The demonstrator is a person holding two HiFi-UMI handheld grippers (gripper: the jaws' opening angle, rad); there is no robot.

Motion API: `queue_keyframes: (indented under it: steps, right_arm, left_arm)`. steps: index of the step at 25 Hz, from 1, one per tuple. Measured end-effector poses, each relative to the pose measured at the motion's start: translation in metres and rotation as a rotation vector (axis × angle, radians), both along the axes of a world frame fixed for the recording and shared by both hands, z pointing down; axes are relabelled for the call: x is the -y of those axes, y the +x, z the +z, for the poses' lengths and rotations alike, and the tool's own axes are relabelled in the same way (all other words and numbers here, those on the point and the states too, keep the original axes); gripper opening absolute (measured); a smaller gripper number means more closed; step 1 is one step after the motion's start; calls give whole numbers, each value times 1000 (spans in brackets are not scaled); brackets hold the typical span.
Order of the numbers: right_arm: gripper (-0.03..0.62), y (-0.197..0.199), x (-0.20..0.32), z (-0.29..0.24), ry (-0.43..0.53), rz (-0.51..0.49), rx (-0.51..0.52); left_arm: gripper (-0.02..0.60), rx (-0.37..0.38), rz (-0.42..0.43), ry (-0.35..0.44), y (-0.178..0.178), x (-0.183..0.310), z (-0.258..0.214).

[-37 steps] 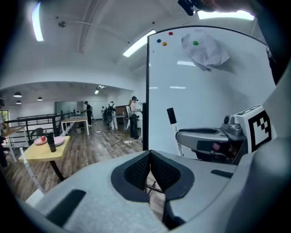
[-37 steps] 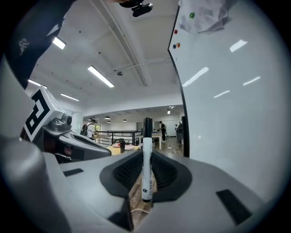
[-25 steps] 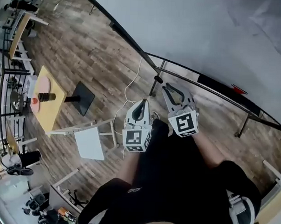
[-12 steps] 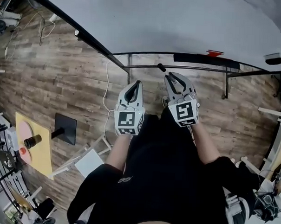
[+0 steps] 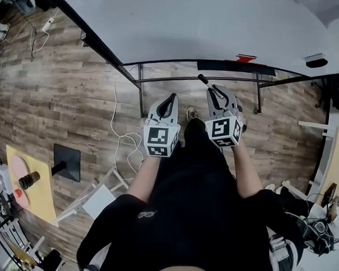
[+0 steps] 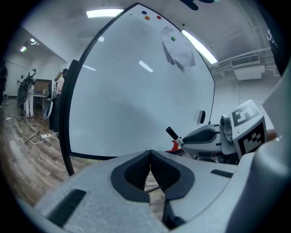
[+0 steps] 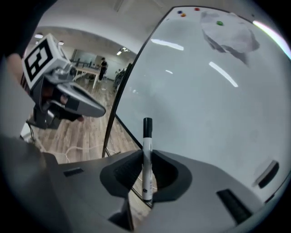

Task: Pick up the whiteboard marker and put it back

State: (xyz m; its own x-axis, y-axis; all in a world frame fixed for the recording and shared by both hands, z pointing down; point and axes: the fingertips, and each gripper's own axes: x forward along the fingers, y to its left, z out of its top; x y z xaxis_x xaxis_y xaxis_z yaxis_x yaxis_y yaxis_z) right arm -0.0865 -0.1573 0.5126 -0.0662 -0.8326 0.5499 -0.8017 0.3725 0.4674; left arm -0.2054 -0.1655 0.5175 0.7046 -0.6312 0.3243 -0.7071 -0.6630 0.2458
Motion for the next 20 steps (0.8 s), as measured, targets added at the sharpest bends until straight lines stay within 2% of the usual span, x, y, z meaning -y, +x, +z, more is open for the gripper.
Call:
queue_keyframes:
  steps: [3, 8, 15, 20]
  right_arm:
    - [55, 14, 8, 13, -29, -57, -125]
    - [55, 36, 27, 32, -87, -159, -187]
    - [55, 77, 51, 63, -145, -273, -264]
    - [55, 83, 64, 91, -195, -411, -344]
  left_arm:
    - [6, 8, -25, -15, 13, 10, 13]
    - [6, 36, -92, -36, 35, 30, 26]
    - [7, 111, -138, -96, 62, 26, 51]
    - [8, 127, -201, -141, 64, 28, 67]
